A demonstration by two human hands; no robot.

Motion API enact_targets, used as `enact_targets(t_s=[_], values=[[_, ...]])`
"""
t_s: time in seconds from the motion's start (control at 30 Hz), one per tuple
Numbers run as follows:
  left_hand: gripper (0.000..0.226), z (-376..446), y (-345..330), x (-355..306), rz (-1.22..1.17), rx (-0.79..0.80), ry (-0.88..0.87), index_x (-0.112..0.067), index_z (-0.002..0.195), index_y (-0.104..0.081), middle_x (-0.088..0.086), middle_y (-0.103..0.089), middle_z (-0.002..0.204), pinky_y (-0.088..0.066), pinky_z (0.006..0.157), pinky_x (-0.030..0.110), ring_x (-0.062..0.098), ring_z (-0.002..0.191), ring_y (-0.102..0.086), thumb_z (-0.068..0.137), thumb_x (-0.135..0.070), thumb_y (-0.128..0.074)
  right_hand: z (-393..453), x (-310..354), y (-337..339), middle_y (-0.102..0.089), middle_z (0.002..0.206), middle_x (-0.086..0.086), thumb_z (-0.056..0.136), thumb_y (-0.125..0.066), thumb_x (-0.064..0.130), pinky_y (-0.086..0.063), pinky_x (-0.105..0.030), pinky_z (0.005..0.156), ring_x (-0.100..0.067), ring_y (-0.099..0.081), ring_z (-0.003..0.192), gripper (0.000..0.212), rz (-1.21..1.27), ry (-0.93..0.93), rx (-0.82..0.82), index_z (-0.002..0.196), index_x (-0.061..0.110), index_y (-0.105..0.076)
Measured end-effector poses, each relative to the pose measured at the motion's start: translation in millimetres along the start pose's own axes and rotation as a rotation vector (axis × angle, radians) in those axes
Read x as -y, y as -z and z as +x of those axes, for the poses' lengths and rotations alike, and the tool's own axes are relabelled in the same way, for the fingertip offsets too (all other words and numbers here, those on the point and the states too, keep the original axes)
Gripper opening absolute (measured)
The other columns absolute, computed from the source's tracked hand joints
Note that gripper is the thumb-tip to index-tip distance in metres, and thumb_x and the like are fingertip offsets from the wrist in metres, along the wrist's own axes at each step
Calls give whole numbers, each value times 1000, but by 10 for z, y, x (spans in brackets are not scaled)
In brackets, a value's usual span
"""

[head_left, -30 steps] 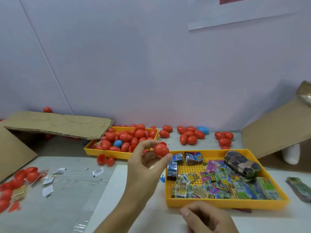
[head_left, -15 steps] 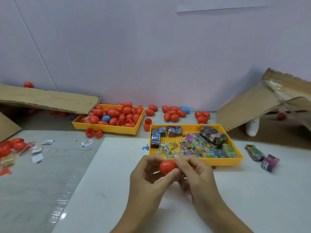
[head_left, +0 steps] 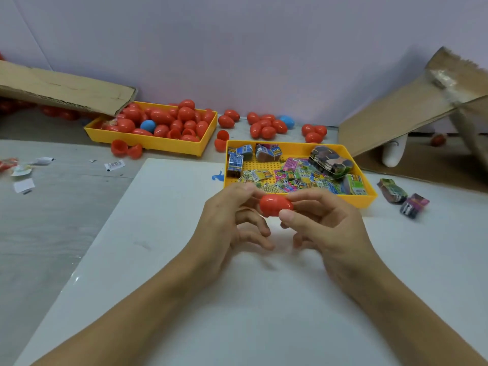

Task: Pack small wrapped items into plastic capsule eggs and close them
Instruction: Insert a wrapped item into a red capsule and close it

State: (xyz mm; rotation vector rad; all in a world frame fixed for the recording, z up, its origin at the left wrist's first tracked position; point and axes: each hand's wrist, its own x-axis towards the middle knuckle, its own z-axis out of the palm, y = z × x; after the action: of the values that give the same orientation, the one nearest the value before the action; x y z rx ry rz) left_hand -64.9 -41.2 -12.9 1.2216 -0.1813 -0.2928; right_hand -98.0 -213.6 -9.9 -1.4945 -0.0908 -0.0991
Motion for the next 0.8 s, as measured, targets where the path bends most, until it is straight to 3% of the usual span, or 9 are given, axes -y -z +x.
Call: enact_targets(t_s=[0.1,0.23,0.33,0.43,0.5,0.57,0.63,0.7,0.8], values=[[49,31,-22,39,34,-46,7,2,94,-64,13,-60,72,-56,53,35,22,57,-60,88,-46,-65,56,-24,37,-75,89,-5,69,-84,14,-52,-26,52,-17,-68,75,25,-16,40,31,89,24,-73],[22,27,8,83,72,-69,-71,-11,87,-69,11,-63,67,-58,56,34,23,57,-64,82,-33,-69,104,-49,27,-75,91,-5,72,-80,13,-54,-28,53,-17,-68,75,23,-13,43,56,88,28,-73],[10,25,19,87,40,-44,-146,-13,93,-73,11,-69,79,-59,66,34,23,70,-69,85,-19,-71,105,-4,13,-73,86,-4,82,-73,30,-50,-30,46,-17,-67,70,10,20,-25,34,90,25,-73],[17,10,-7,105,56,-26,-213,-18,96,-76,9,-73,92,-58,75,32,26,85,-73,82,-11,-69,113,18,17,-69,72,-6,88,-66,47,-41,-25,37,-15,-59,55,32,-37,-88,-16,83,15,-71],[23,2,-11,129,76,-11,-248,-19,98,-75,11,-73,100,-58,80,32,28,93,-72,80,-7,-70,107,19,16,-66,65,-6,90,-64,43,-39,-23,35,-15,-55,50,33,-80,-72,-22,76,13,-70],[28,6,-1,141,82,-1,-259,-18,104,-72,12,-72,107,-57,83,35,30,100,-70,79,-4,-69,94,18,25,-67,65,-7,86,-66,35,-41,-25,37,-17,-58,50,27,-62,-24,-22,82,10,-72],[28,13,8,133,74,-15,-226,-14,107,-69,12,-72,104,-58,79,36,29,94,-71,80,-6,-67,88,22,37,-71,72,-8,83,-69,29,-45,-25,40,-18,-63,56,23,-41,28,-12,95,10,-74],[21,20,1,100,55,-39,-150,-9,103,-68,15,-70,89,-58,68,36,26,76,-70,84,-15,-63,87,22,34,-74,80,-7,80,-72,23,-48,-26,43,-17,-66,62,27,-29,50,3,106,12,-74],[33,28,-19,68,49,-49,-44,-5,98,-66,14,-62,75,-57,56,36,24,61,-64,88,-36,-60,88,-16,24,-75,89,-3,80,-76,12,-52,-26,47,-15,-69,71,31,-42,54,32,111,16,-73]])
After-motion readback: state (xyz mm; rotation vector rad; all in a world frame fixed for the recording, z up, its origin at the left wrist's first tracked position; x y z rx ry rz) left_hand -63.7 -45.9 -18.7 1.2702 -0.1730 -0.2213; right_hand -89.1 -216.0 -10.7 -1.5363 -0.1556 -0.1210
